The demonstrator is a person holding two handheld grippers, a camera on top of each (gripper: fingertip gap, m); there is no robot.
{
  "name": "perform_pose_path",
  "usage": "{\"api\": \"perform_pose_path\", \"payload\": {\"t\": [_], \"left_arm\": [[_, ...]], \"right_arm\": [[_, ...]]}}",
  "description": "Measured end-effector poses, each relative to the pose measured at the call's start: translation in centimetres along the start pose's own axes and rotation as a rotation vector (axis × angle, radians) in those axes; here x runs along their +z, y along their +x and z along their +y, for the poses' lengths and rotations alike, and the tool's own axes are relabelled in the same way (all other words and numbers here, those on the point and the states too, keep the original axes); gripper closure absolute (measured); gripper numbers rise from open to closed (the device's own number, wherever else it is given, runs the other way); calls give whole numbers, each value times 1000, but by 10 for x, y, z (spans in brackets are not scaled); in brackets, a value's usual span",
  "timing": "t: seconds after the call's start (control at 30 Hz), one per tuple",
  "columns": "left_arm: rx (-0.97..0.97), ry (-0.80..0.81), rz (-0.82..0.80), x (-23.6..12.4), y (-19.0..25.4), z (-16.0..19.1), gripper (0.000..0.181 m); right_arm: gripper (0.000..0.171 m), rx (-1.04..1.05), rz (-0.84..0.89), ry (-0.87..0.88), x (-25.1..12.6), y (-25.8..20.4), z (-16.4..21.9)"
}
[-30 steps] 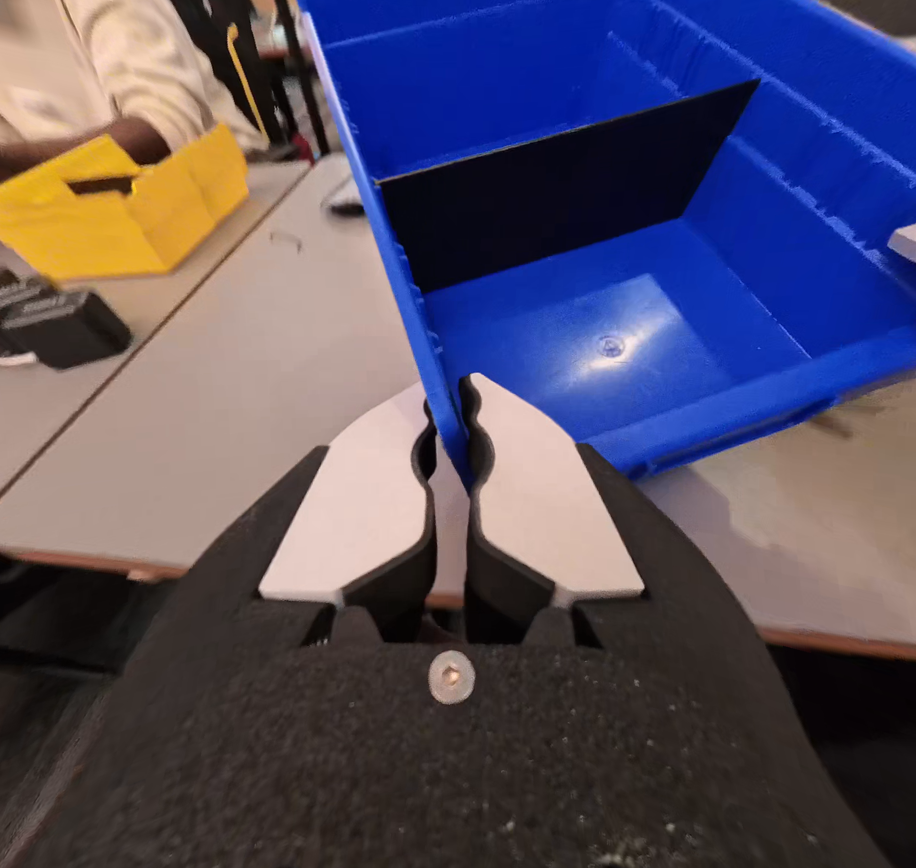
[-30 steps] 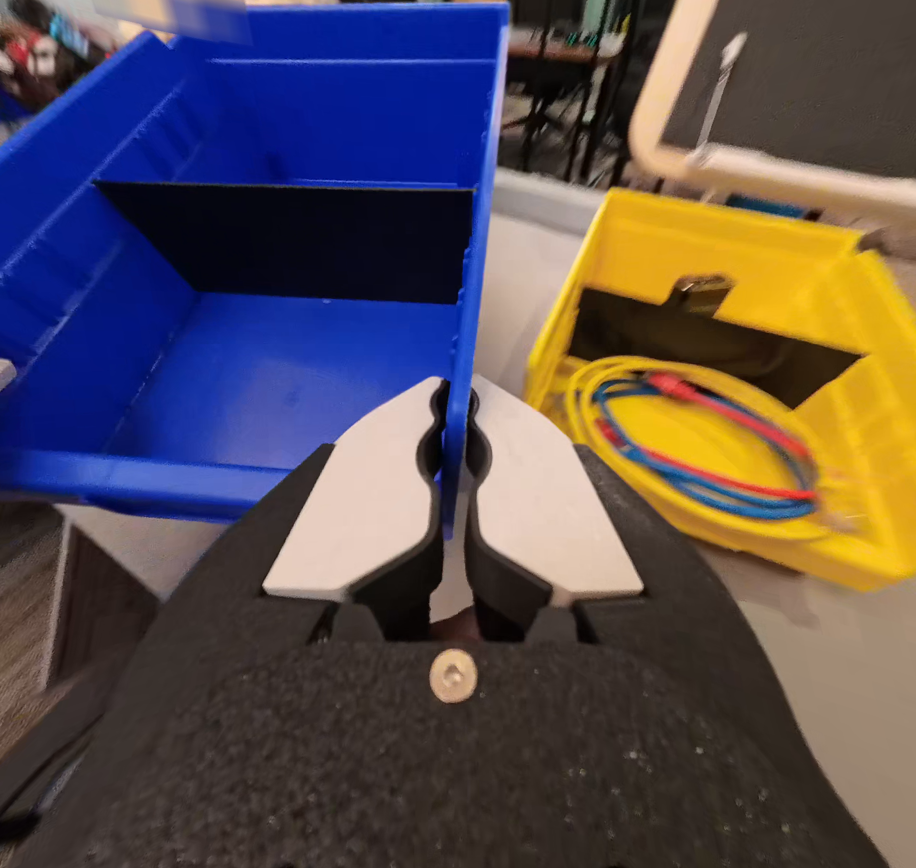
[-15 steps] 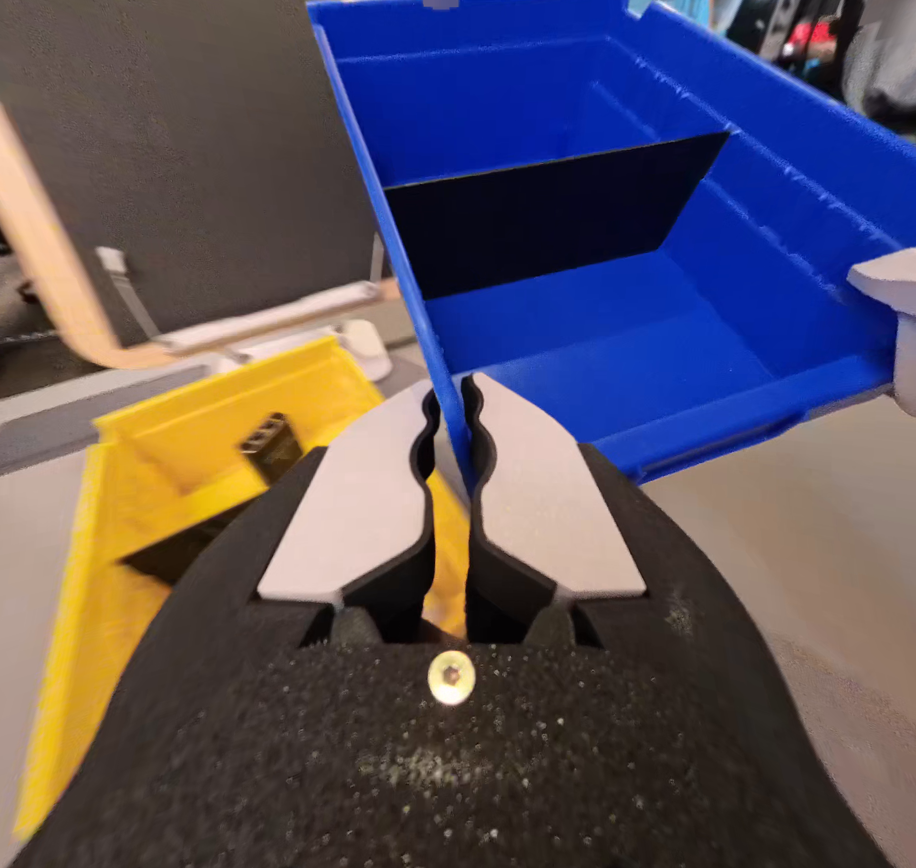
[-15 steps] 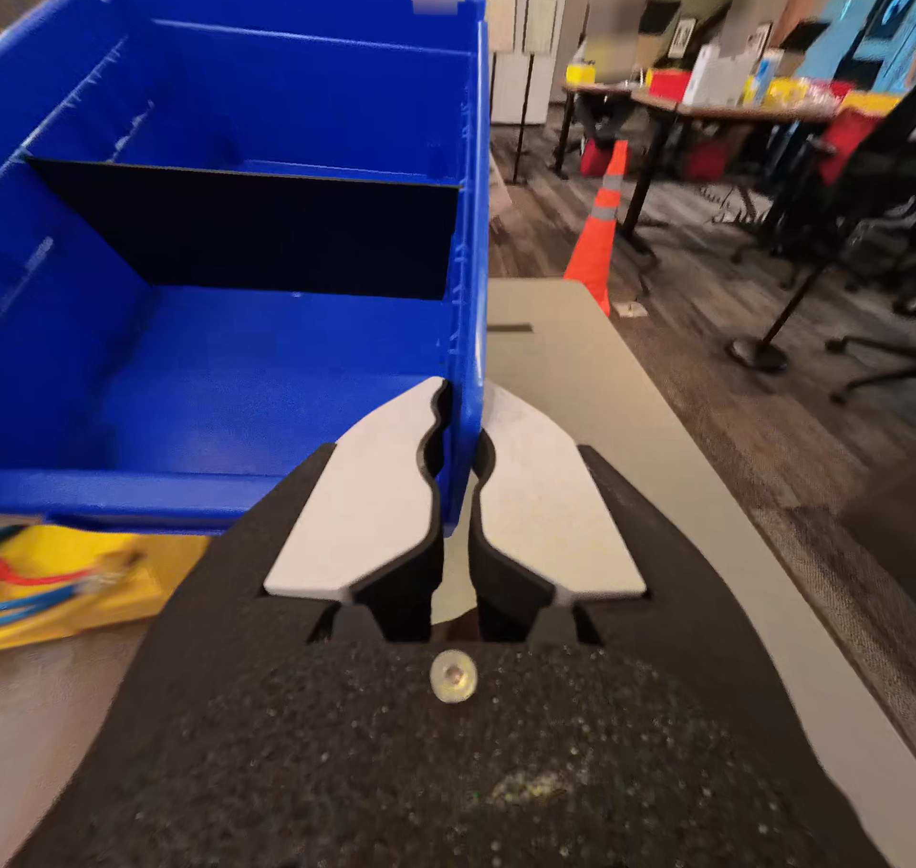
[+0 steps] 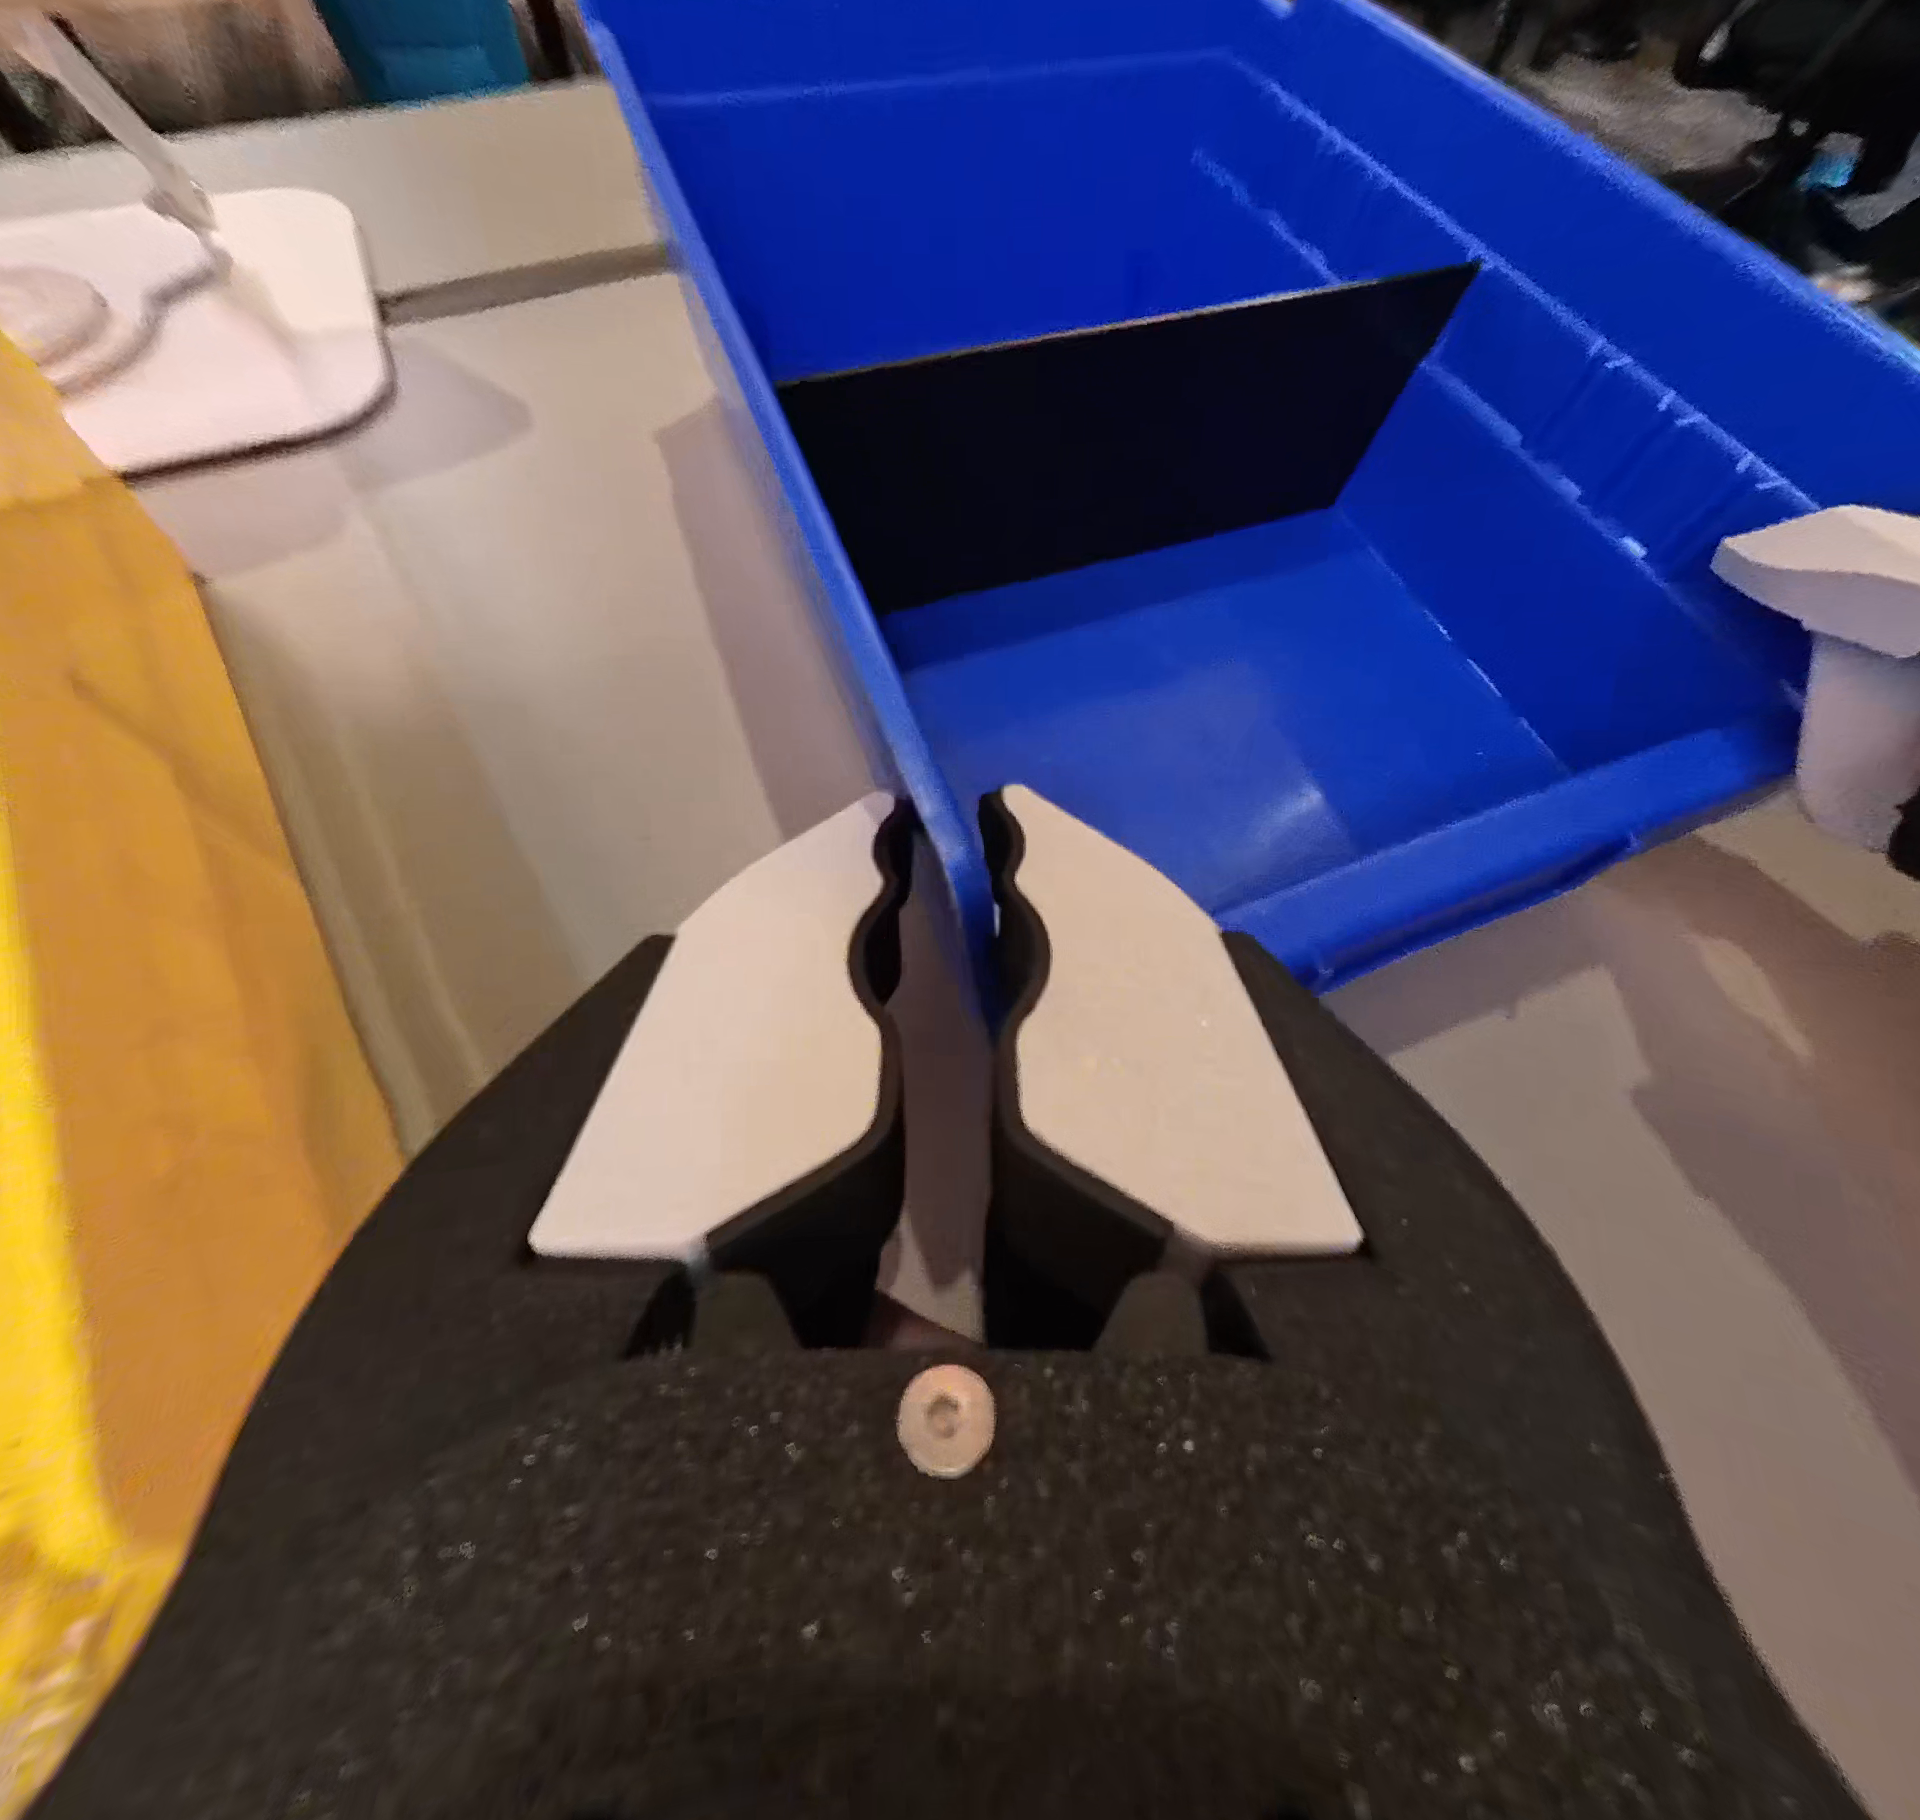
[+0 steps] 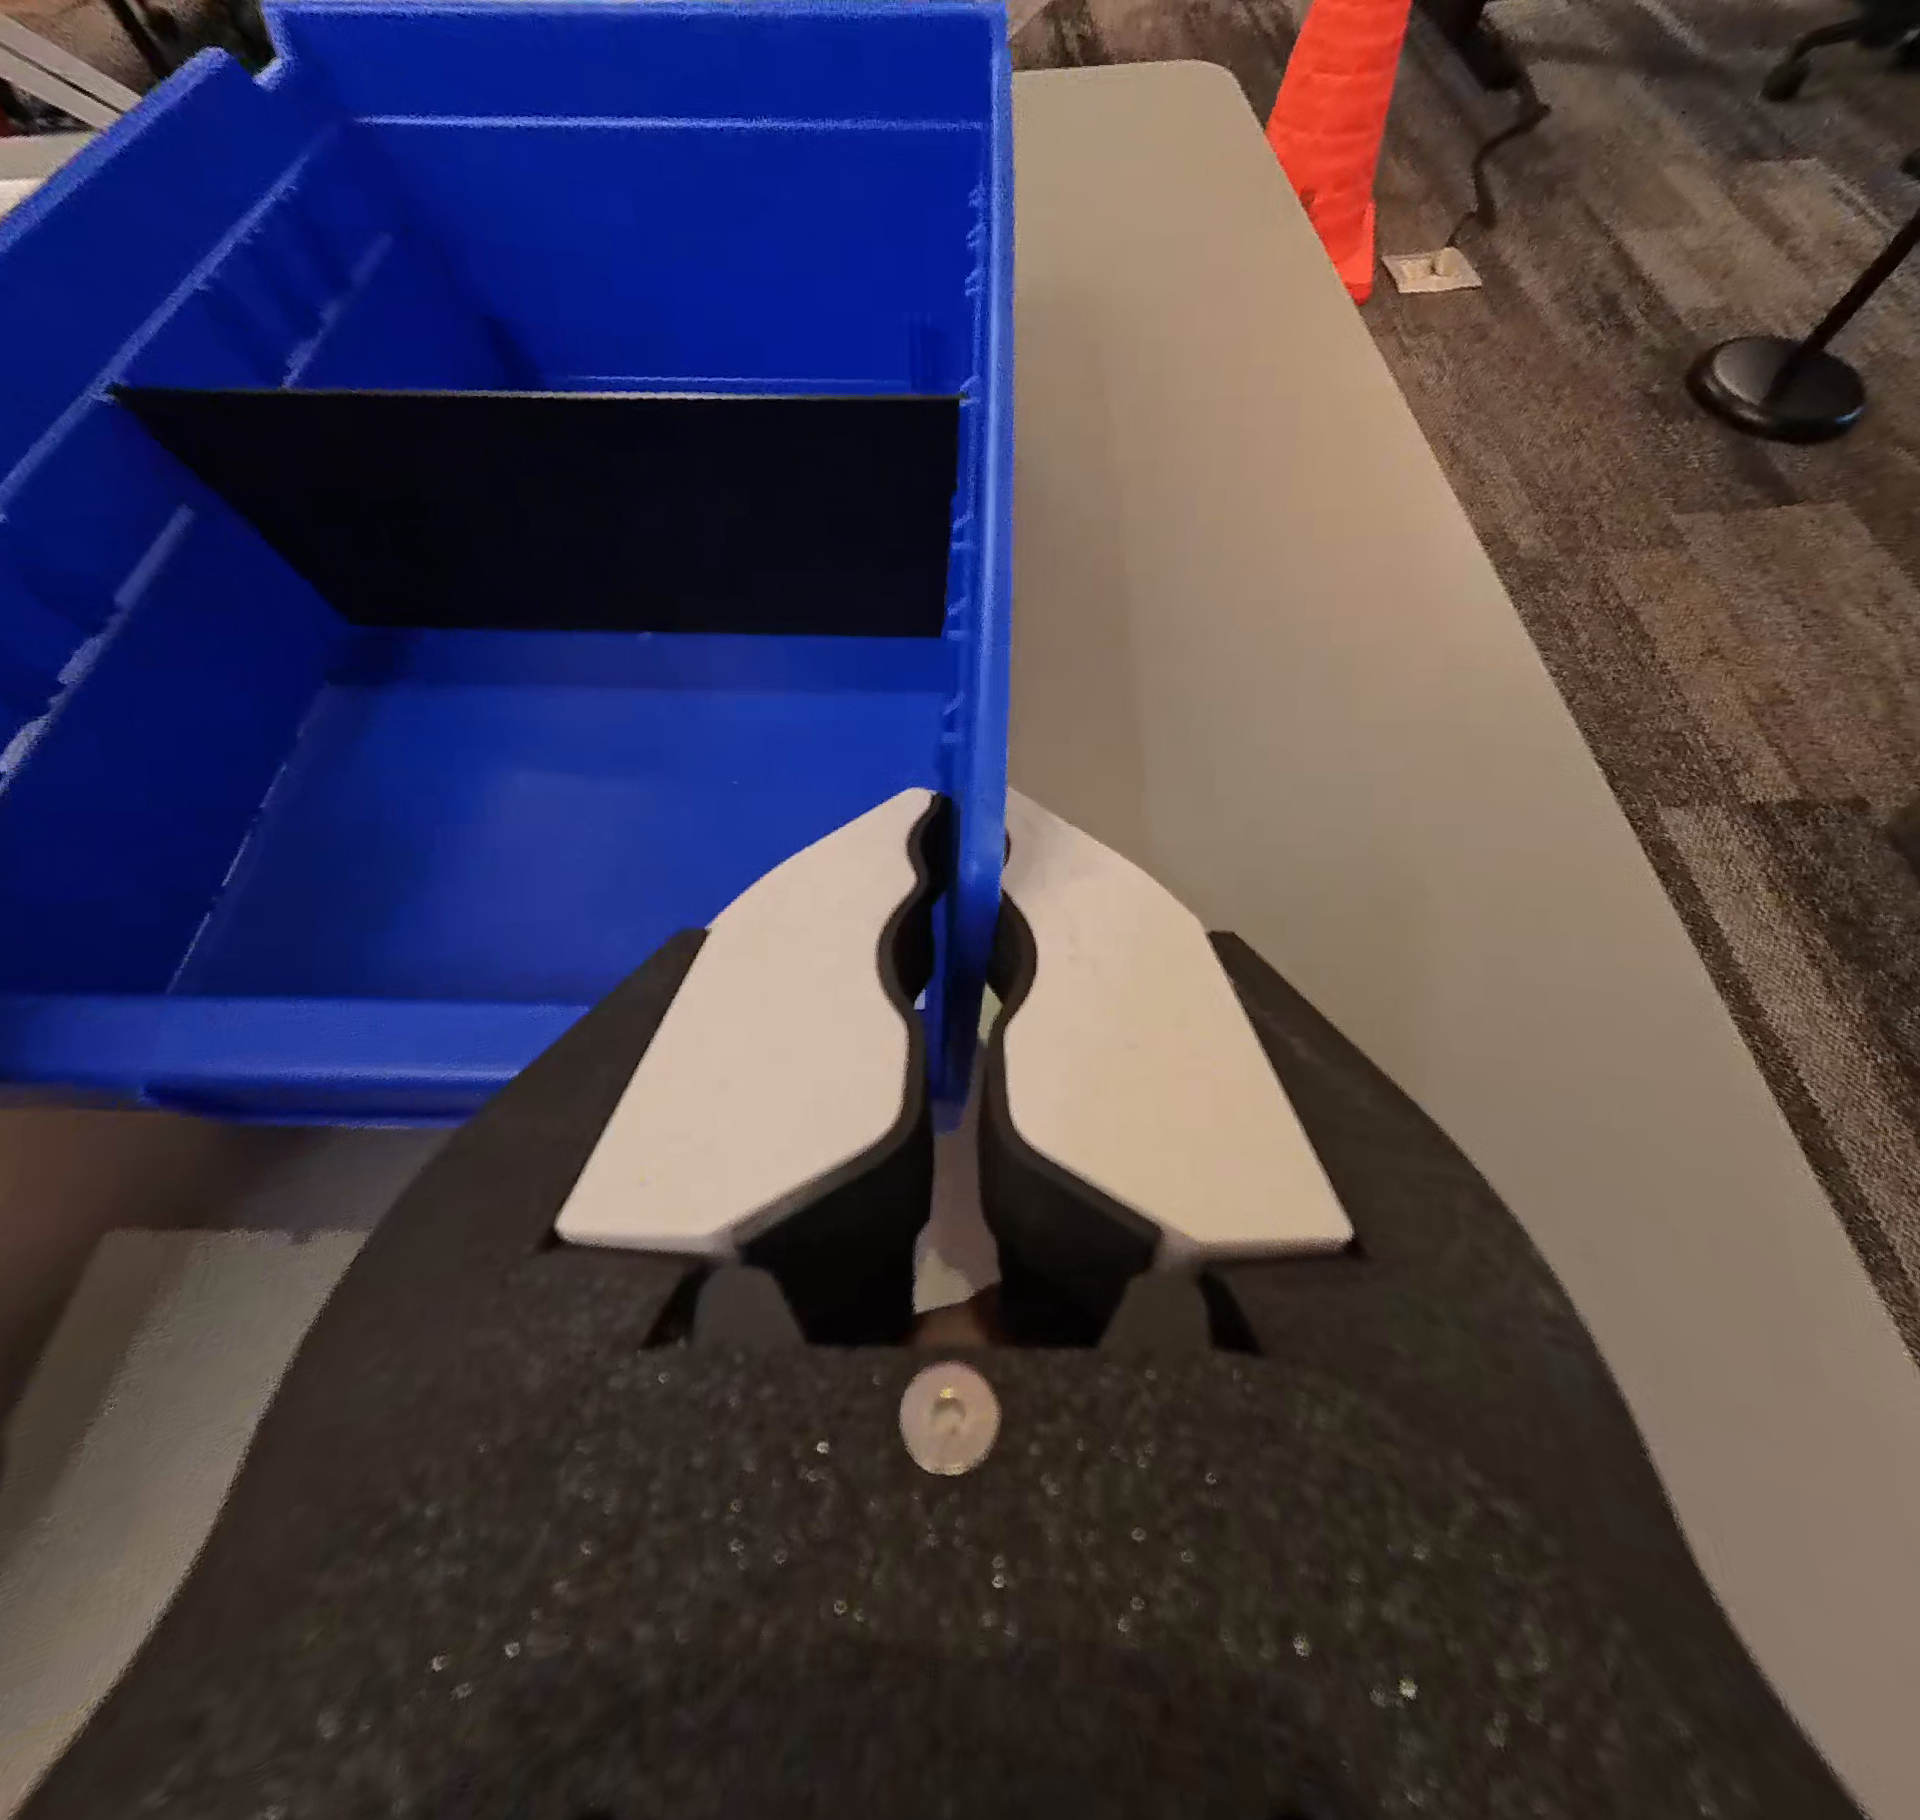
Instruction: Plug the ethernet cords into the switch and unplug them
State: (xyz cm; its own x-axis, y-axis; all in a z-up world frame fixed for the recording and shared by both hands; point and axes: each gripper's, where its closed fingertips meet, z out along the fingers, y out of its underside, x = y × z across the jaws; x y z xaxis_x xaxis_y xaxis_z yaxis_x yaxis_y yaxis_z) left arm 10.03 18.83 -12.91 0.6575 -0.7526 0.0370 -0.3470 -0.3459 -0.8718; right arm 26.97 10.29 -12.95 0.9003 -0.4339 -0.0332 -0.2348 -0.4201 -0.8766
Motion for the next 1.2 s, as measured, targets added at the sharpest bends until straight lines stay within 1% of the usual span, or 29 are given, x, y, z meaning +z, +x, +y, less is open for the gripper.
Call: {"api": "perform_pose_path", "payload": {"t": [0.07,0.27,0.3,0.37,0.43,0.47,0.53,0.57,0.6,0.63,0.67,0.7,0.73,0.77,0.8,0.87,0.9,0.93,0.97,1.03,1.07,1.13,1.2], "left_arm": [[-31,-19,68,1,12,5,163],[-45,-8,189,-14,34,9,156],[-49,-5,251,-24,40,7,154],[-30,29,378,-63,44,2,152],[18,93,458,-111,27,0,152],[32,123,462,-131,9,1,152],[15,165,400,-163,-46,5,151],[0,184,340,-175,-80,6,151],[1,204,248,-185,-118,8,150],[10,206,112,-193,-159,12,150],[22,195,-30,-201,-199,16,149],[27,184,-132,-208,-230,20,143],[17,165,-185,-212,-252,24,138],[-10,136,-192,-211,-265,29,133],[-49,101,-167,-207,-270,37,130],[-119,55,-92,-194,-269,51,127],[-131,36,-64,-187,-265,58,127],[-136,15,-39,-181,-261,66,127],[-138,0,-1,-175,-254,71,128],[-140,-39,46,-166,-246,80,131],[-136,-44,69,-163,-242,81,137],[-119,-47,59,-156,-242,82,148],[-67,-62,2,-150,-249,83,156]], "right_arm": [[166,-5,33,-4,3,10,1],[163,120,-23,12,3,22,4],[159,128,-17,7,2,25,5],[147,136,-2,24,-5,31,3],[143,136,7,65,-17,35,-4],[143,124,20,87,-24,37,-7],[140,93,50,126,-39,35,-13],[140,78,60,144,-47,30,-17],[139,65,59,167,-55,20,-22],[140,46,31,194,-62,2,-28],[140,22,-27,228,-70,-24,-35],[139,-12,-102,253,-77,-57,-40],[139,-55,-177,270,-82,-94,-41],[139,-95,-252,272,-86,-133,-38],[139,-122,-325,258,-88,-170,-31],[135,-95,-445,189,-85,-234,-10],[133,-68,-499,147,-81,-259,0],[128,-44,-522,104,-76,-276,9],[121,-39,-513,67,-68,-287,16],[118,-105,-453,55,-55,-297,20],[119,-136,-431,62,-49,-302,19],[125,-152,-394,35,-36,-308,22],[140,-125,-350,1,-24,-309,24]]}}
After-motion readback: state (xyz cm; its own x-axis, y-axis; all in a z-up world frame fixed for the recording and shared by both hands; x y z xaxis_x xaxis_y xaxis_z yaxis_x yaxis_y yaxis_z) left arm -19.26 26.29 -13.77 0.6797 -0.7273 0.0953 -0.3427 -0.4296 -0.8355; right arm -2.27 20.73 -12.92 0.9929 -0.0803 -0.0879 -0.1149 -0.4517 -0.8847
